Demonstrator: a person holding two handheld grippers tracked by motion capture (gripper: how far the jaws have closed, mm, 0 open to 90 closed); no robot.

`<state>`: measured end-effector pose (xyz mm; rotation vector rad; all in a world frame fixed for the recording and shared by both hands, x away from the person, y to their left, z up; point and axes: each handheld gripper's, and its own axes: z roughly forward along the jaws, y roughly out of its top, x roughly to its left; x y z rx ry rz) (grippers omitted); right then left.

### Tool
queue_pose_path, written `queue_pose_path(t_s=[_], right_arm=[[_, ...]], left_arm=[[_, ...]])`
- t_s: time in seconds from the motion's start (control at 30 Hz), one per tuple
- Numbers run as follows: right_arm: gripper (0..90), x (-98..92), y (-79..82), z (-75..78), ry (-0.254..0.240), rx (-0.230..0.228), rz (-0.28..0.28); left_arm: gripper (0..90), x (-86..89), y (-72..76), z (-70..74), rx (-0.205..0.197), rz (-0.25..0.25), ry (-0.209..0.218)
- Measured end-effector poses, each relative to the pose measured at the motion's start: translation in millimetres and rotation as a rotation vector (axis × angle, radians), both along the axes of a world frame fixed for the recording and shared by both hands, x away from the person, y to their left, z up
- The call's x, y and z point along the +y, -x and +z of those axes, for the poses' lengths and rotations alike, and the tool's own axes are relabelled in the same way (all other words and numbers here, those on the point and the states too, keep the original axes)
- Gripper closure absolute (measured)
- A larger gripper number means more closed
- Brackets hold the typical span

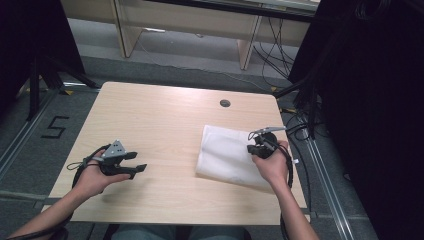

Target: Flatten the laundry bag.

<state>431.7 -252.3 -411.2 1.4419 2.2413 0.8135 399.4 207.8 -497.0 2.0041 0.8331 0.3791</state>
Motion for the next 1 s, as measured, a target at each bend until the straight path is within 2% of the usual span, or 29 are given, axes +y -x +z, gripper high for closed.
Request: queue_pose_path(t_s=[0.07,0.13,0.17,0.23,0.27,0.33,0.4,0.43,0.47,0.5,0.53,0.57,0.6,0.63,0.7,0.73,0.83,0.87,0.93,1.0], right_arm=[[90.0,8.2,12.0,2.9,0.011,-0.002,0.027],[90.0,15.5,23.5,4.6,-0.003,-0.007,0.053],[90.0,21.3,34.4,5.8,-0.015,0.001,0.08],[90.0,23.6,38.1,5.7,-0.021,-0.002,0.087],[90.0,29.9,48.3,5.5,-0.019,-0.002,0.118],[90.0,32.9,53.1,5.4,-0.025,0.001,0.117],[90.0,41.7,63.6,2.4,-0.04,0.014,0.148],[90.0,44.6,65.9,0.5,-0.041,0.003,0.156],[90.0,49.2,68.3,-3.7,-0.063,-0.017,0.17],[90.0,55.0,73.6,-4.6,-0.063,0.002,0.175],[90.0,58.7,77.7,-3.7,-0.068,0.04,0.17],[90.0,63.5,81.1,-5.1,-0.067,0.033,0.194],[90.0,67.3,83.8,-5.5,-0.063,0.038,0.209],[90.0,71.4,85.3,-8.3,-0.081,0.019,0.214],[90.0,78.0,89.0,-8.5,-0.067,0.027,0.244],[90.0,81.3,89.4,-11.2,-0.061,0.004,0.261],[90.0,88.8,92.2,-14.3,-0.064,0.01,0.279],[90.0,90.5,93.2,-13.0,-0.059,0.032,0.286],[90.0,99.0,96.0,-15.7,-0.068,0.038,0.302],[90.0,102.0,96.6,-18.6,-0.077,0.022,0.31]], left_arm=[[37.3,-0.1,0.5,0.1,0.001,0.0,-0.001],[37.3,-0.1,1.3,0.5,0.0,0.008,-0.005],[37.3,-0.2,1.4,0.6,0.0,0.009,-0.006],[37.3,-0.3,1.2,0.5,0.0,0.006,-0.009],[37.3,-1.1,1.1,0.2,0.003,0.002,-0.005],[37.3,-1.7,1.3,0.1,0.001,0.005,-0.002],[37.3,-2.0,1.6,0.8,0.004,-0.002,-0.008],[37.3,-2.0,1.6,0.8,0.004,-0.002,-0.008],[37.3,-2.5,1.7,0.4,0.004,-0.001,-0.004],[37.3,-2.2,1.6,0.6,0.003,-0.003,-0.008],[37.3,-2.2,1.6,0.6,0.003,-0.003,-0.008],[37.3,-2.1,1.7,0.7,0.005,-0.002,-0.008],[37.3,-1.9,1.6,0.9,0.003,-0.002,-0.008],[37.3,-2.0,1.6,0.9,0.002,-0.002,-0.008],[37.3,-2.1,1.7,0.9,0.003,-0.002,-0.006],[37.3,-2.2,2.2,1.4,-0.006,0.004,-0.009],[37.3,-2.2,2.4,1.7,-0.001,0.004,-0.001],[37.3,-2.2,2.4,1.8,-0.001,0.004,0.001],[37.4,-2.0,1.9,2.0,-0.017,0.003,0.013],[37.5,-2.0,2.5,2.8,-0.005,0.009,0.028]])
